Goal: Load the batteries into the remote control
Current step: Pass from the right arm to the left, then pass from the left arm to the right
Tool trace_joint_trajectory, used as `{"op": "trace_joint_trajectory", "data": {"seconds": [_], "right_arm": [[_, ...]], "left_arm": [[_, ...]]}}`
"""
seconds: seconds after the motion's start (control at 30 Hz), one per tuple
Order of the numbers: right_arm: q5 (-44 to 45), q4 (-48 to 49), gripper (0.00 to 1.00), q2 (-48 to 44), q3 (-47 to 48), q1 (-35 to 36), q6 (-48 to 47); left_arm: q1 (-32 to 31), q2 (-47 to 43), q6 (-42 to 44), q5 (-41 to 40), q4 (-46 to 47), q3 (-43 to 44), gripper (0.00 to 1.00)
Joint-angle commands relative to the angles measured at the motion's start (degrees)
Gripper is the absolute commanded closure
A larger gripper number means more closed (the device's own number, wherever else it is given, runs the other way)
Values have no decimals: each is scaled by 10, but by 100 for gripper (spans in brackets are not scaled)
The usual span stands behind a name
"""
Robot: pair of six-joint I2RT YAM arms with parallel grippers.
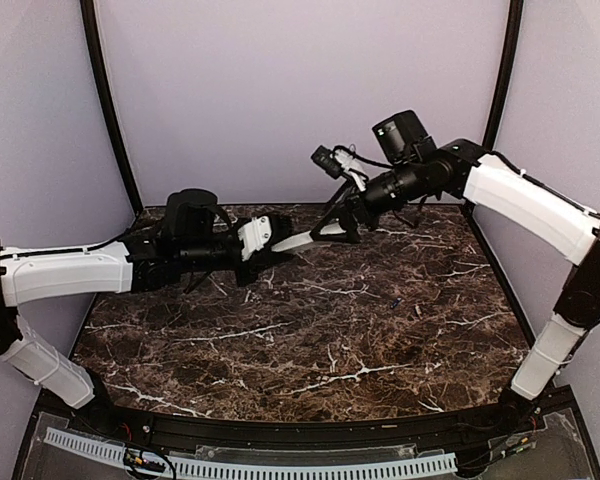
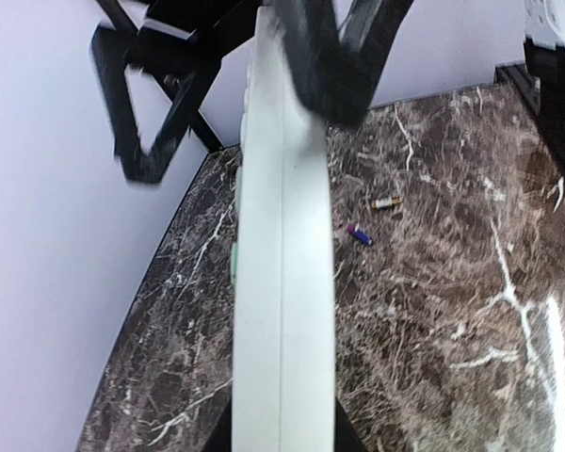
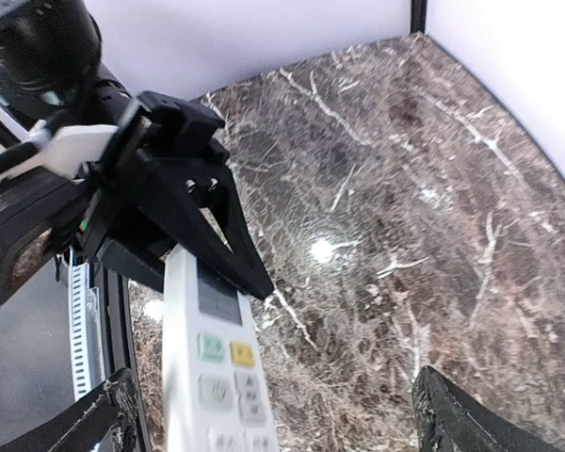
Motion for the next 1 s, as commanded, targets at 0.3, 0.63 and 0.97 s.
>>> {"op": "trace_joint_trajectory", "data": {"seconds": [0.3, 0.63, 0.97], "right_arm": [[-60, 188, 1, -118, -134, -46, 35], [-121, 219, 14, -103, -118, -47, 35], [-175, 219, 54, -73, -96, -47, 48]], "left_arm": [[67, 8, -468, 255, 145, 16, 100], [67, 12, -444, 282, 120, 19, 100], [66, 16, -439, 293, 108, 16, 100]]}}
